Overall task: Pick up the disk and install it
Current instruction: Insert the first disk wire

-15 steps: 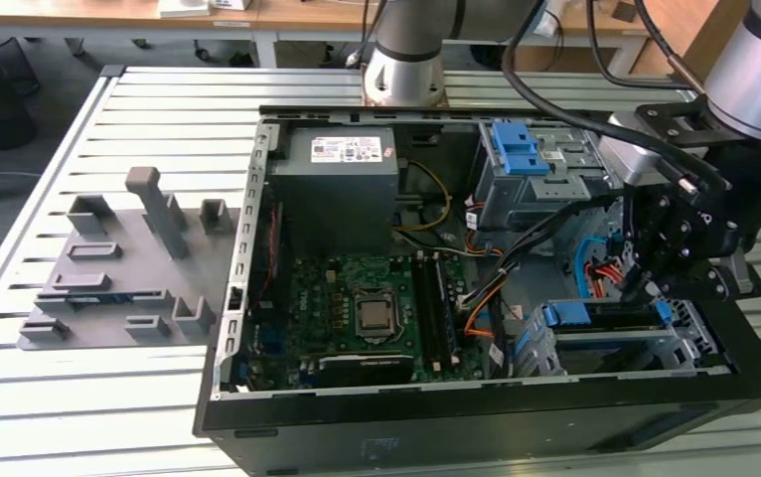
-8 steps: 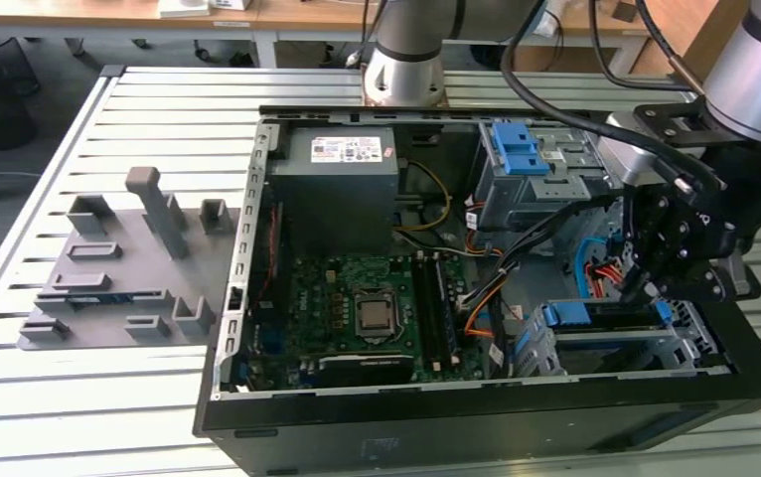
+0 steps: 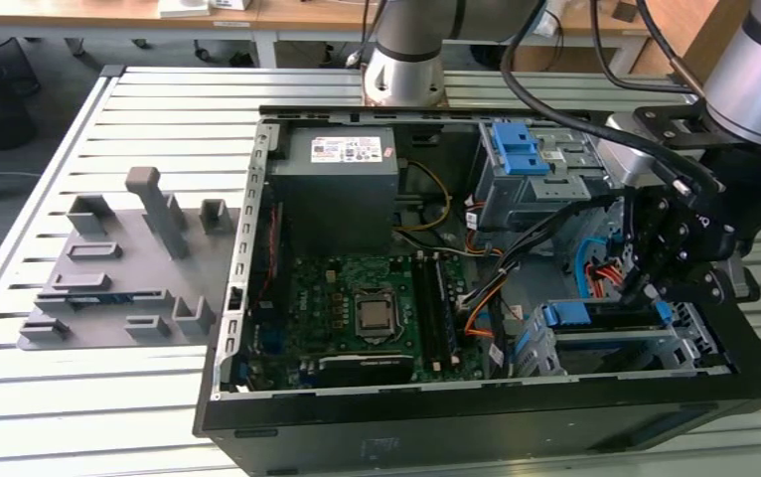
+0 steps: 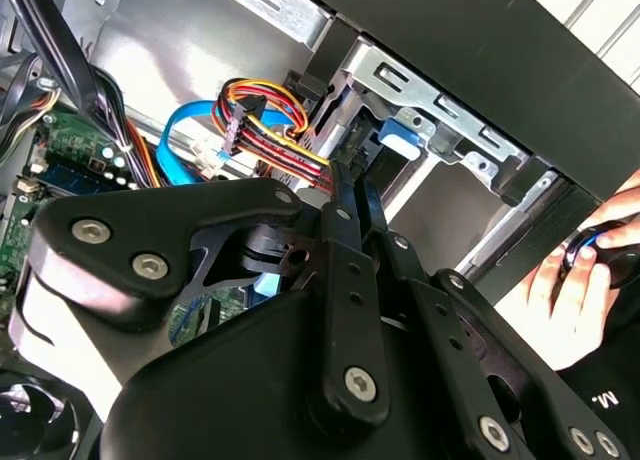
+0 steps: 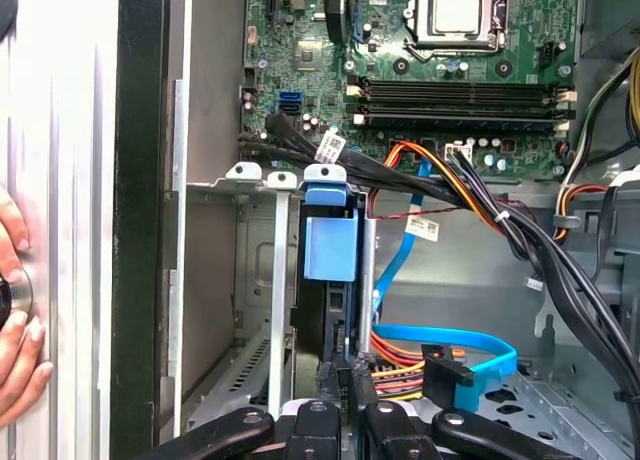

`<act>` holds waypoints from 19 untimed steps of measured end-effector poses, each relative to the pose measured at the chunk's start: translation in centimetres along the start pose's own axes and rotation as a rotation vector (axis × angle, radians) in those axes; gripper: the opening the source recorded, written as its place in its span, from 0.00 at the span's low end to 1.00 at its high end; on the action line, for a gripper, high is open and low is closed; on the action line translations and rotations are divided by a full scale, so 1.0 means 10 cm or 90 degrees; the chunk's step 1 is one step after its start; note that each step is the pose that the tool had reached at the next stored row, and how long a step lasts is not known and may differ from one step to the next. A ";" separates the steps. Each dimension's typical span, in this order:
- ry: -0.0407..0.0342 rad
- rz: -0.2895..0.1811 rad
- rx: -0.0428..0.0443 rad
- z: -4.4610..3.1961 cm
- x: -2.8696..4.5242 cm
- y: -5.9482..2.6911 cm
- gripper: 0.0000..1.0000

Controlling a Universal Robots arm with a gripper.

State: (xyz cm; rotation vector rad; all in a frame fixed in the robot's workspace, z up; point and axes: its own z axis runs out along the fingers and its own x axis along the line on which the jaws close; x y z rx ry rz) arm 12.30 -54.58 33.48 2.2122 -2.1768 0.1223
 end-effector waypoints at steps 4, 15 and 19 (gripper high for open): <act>0.0003 0.001 -0.0001 0.004 0.003 -0.001 0.16; 0.0001 0.004 -0.0003 -0.003 0.003 -0.011 0.16; 0.0003 0.008 -0.0007 -0.003 0.003 -0.011 0.16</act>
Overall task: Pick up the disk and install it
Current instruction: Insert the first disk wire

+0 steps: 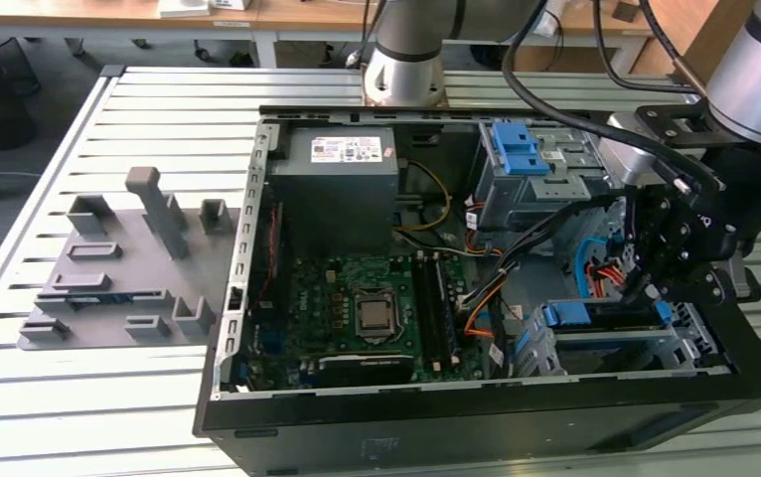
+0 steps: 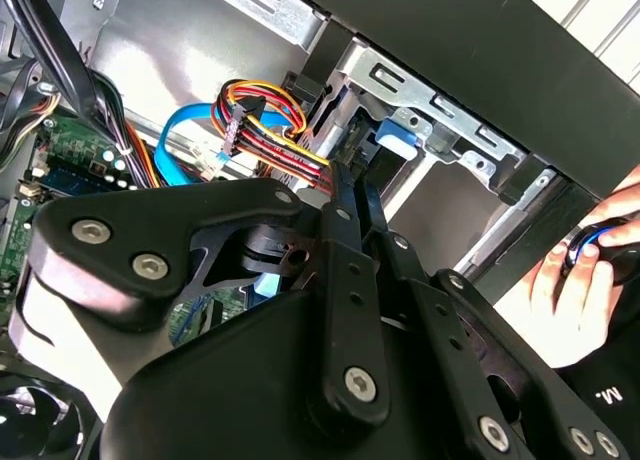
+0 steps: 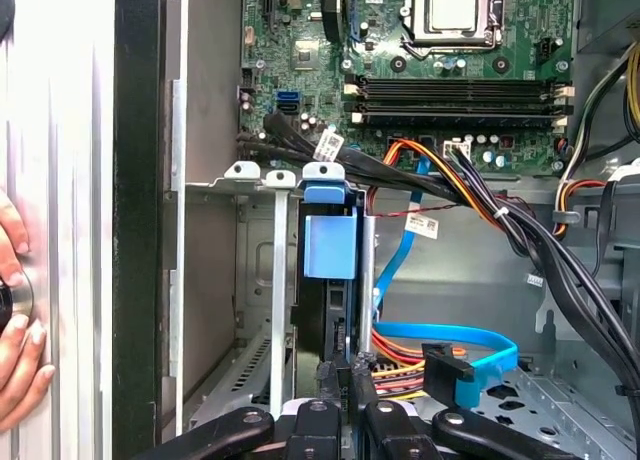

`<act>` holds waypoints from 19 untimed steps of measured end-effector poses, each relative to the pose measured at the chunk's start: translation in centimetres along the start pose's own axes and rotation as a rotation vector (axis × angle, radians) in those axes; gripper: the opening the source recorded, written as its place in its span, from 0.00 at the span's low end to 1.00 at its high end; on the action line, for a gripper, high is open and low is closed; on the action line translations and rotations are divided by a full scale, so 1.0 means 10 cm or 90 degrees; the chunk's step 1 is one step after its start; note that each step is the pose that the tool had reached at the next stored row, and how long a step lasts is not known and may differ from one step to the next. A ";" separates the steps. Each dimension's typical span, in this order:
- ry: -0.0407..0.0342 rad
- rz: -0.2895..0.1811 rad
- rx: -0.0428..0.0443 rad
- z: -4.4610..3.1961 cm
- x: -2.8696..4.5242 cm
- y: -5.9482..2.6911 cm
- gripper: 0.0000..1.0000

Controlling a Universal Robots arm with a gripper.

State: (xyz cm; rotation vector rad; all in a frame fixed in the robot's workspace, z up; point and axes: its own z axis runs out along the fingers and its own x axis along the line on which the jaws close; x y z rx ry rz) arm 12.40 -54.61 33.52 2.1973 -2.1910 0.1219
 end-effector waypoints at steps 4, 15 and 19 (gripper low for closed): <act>-0.0006 0.000 0.0000 0.006 -0.001 0.000 0.16; -0.0020 0.000 0.0000 0.021 -0.002 0.000 0.16; -0.0020 0.000 0.0000 0.021 -0.002 0.001 0.16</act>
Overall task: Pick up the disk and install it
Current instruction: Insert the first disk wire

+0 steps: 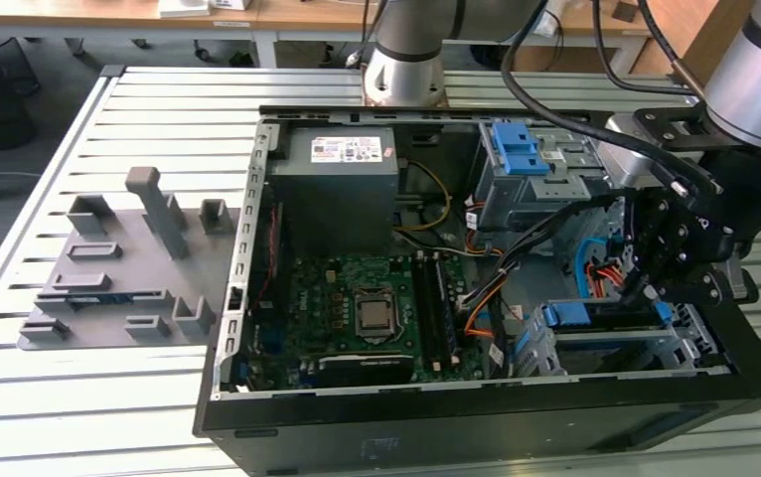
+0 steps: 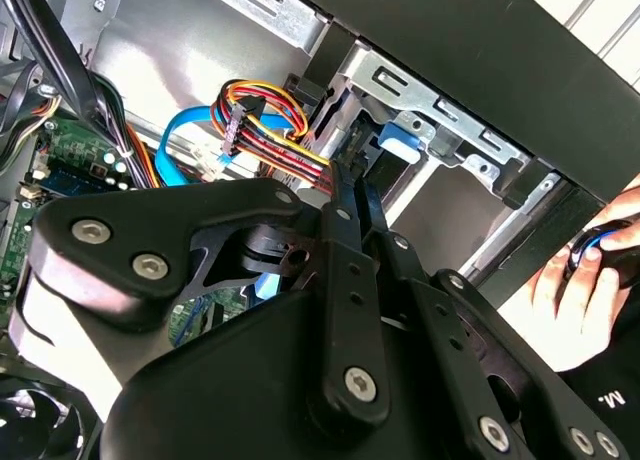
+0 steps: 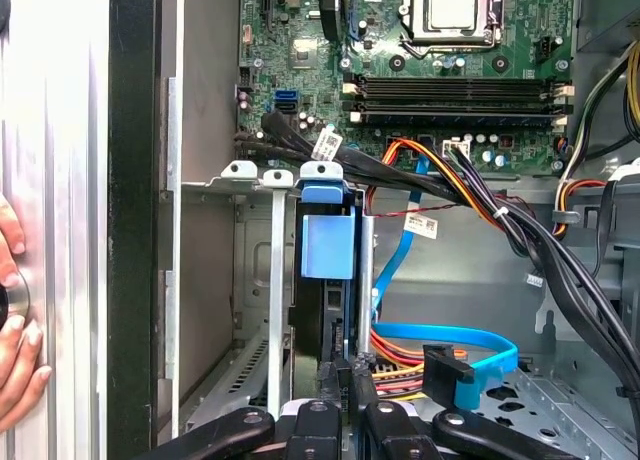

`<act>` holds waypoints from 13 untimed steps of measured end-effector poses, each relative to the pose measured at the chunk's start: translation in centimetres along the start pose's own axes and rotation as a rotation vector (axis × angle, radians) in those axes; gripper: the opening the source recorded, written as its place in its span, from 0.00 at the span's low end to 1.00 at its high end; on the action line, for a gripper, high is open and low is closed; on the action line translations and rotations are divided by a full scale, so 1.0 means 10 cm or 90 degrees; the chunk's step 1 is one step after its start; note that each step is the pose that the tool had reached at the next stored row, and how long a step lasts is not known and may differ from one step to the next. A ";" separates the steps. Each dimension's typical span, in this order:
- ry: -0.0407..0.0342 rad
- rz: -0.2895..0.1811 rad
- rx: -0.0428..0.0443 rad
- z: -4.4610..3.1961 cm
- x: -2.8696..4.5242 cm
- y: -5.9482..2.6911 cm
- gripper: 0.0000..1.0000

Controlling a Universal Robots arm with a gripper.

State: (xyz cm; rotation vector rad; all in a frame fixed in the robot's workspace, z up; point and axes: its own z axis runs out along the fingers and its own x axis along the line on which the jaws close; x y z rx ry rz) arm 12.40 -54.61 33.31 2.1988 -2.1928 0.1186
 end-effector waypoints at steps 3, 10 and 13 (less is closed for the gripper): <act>0.0000 0.000 0.0000 0.000 0.000 0.000 0.16; -0.0001 0.000 0.0000 -0.006 0.001 0.000 0.16; -0.0001 0.001 0.0000 -0.020 0.001 -0.001 0.16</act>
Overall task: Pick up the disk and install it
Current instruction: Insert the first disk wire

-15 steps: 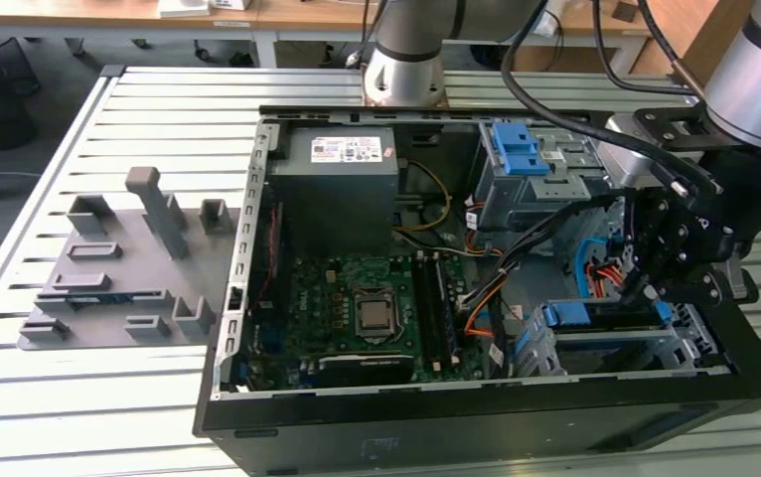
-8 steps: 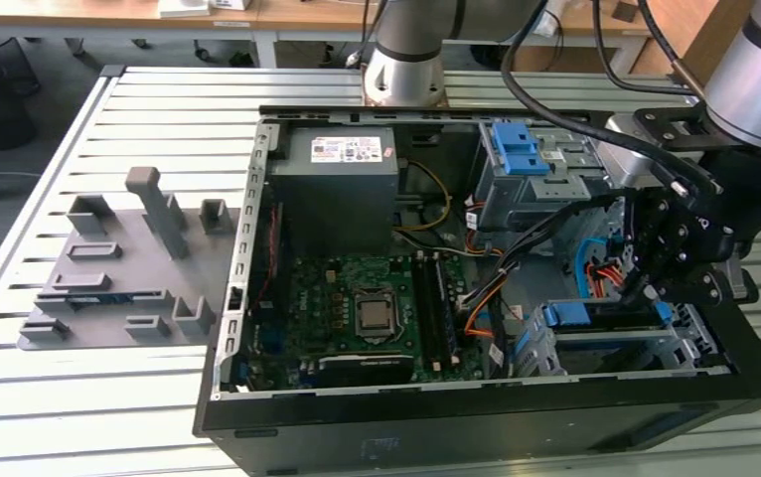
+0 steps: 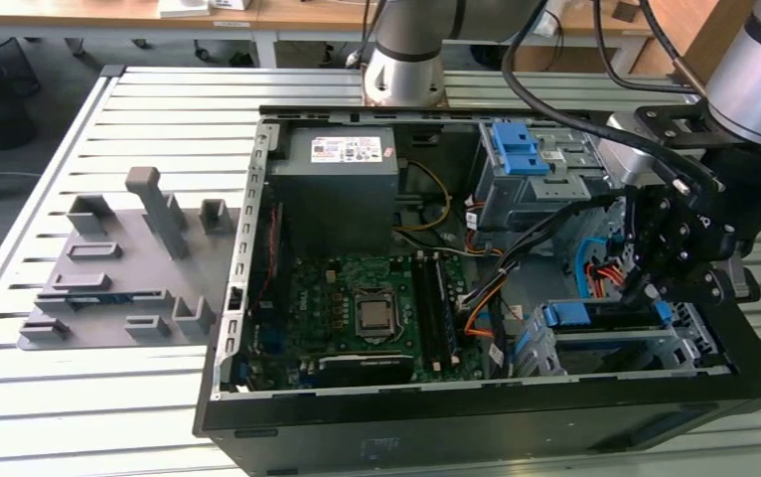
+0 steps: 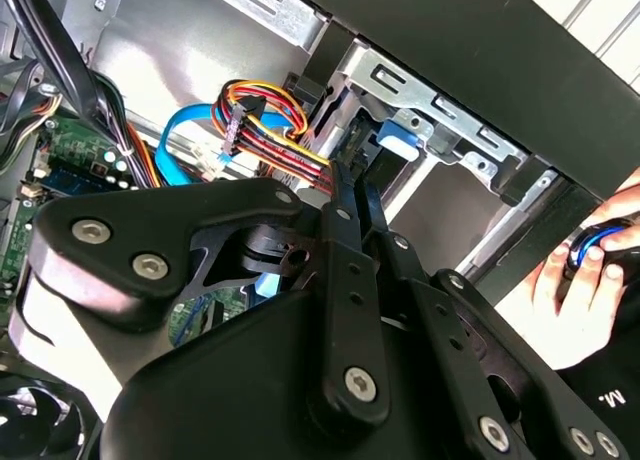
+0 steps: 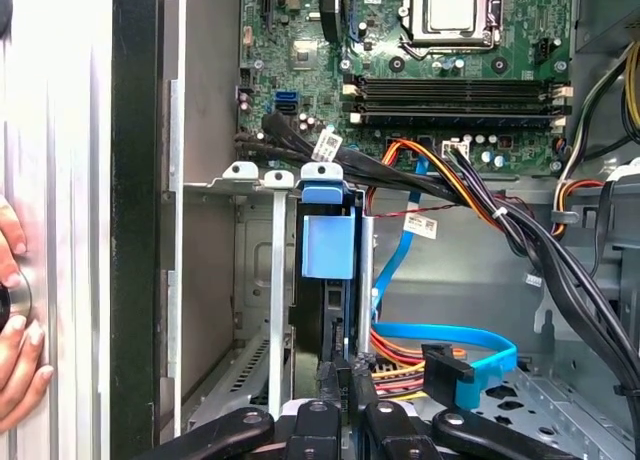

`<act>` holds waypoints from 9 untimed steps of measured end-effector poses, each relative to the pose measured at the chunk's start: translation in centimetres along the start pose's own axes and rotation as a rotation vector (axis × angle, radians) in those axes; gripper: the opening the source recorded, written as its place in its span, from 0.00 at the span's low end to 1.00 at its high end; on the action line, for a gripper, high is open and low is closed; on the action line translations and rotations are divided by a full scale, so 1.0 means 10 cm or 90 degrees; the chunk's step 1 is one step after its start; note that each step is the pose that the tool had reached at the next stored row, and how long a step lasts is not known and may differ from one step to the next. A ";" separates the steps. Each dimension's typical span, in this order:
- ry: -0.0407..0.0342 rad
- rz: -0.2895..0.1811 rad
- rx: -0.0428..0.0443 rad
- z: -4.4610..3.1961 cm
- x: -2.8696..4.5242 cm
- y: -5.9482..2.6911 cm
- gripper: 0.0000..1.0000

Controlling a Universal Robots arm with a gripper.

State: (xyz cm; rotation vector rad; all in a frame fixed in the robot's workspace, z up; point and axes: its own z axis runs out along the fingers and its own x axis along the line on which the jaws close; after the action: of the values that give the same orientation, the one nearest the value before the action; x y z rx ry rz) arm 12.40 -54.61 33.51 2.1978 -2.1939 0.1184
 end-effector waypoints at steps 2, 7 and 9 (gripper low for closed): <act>-0.0001 0.000 -0.0001 0.000 0.000 0.000 0.16; -0.0018 0.001 -0.0001 0.004 0.000 0.000 0.16; -0.0021 0.002 -0.0002 0.009 0.000 0.000 0.16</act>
State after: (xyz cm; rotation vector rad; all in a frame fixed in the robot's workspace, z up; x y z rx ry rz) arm 12.40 -54.61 33.42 2.1967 -2.1985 0.1147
